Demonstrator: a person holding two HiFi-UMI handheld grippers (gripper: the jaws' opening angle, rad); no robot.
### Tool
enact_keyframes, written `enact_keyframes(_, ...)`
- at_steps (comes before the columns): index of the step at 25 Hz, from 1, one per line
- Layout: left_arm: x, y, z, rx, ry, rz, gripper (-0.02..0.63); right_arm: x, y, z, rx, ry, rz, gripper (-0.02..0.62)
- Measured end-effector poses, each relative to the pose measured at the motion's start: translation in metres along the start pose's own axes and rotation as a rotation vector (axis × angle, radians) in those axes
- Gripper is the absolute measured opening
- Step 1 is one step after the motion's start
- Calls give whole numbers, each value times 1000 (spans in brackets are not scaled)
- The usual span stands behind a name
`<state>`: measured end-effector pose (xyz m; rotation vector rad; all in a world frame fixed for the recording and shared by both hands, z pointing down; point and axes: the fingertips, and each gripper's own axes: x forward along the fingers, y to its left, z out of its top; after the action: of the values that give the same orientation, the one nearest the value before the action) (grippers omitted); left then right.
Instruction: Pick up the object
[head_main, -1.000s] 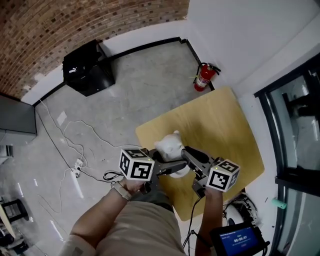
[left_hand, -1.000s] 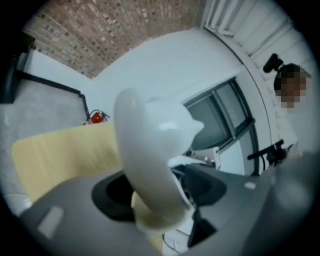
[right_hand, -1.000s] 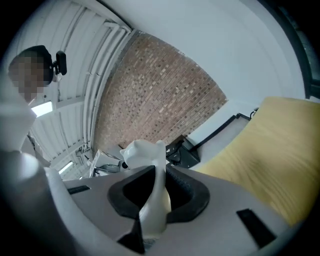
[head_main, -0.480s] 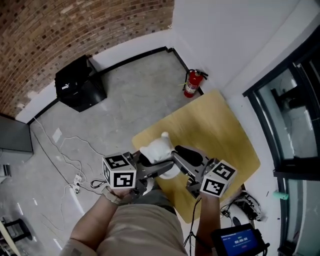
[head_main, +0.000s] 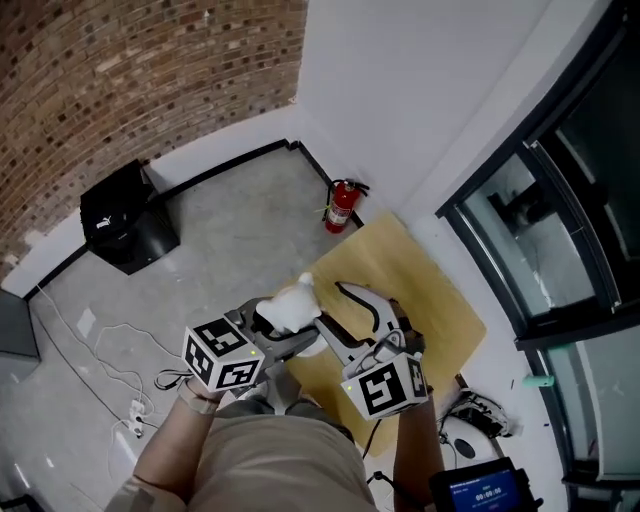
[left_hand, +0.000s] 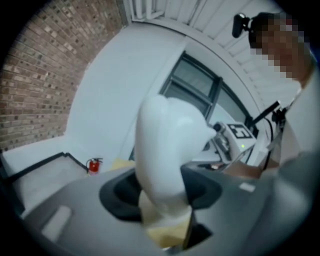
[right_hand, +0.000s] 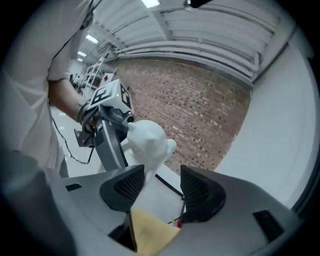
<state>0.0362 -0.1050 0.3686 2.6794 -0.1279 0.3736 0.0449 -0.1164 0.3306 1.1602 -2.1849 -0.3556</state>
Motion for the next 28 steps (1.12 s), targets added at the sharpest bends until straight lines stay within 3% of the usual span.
enact_keyframes(4,-3,5,8,-8,57,-9,207,0,2,21,-331,51,-5,212)
enact_keyframes(5,-3,8,9,-1,82,9,178,1,4,26,-393,56,5,212)
enact_keyframes(8,-1,12,11,46,156,26,152,5,5,35,-538,80,6,212)
enact_keyframes(11,3,8,15,-8,171,-19,152,9,1,39,-655,109,-19,213)
enact_keyframes(14,5,12,9,20,248,9,150,15,8,38,-795,146,1,222)
enact_keyframes(17,7,17,3,49,318,34,156,24,12,34,-847,188,42,233)
enact_keyframes(23,-1,26,10,28,305,61,158,36,10,45,-855,191,74,233)
enact_keyframes(28,7,26,0,19,328,75,160,32,17,30,-815,188,95,232)
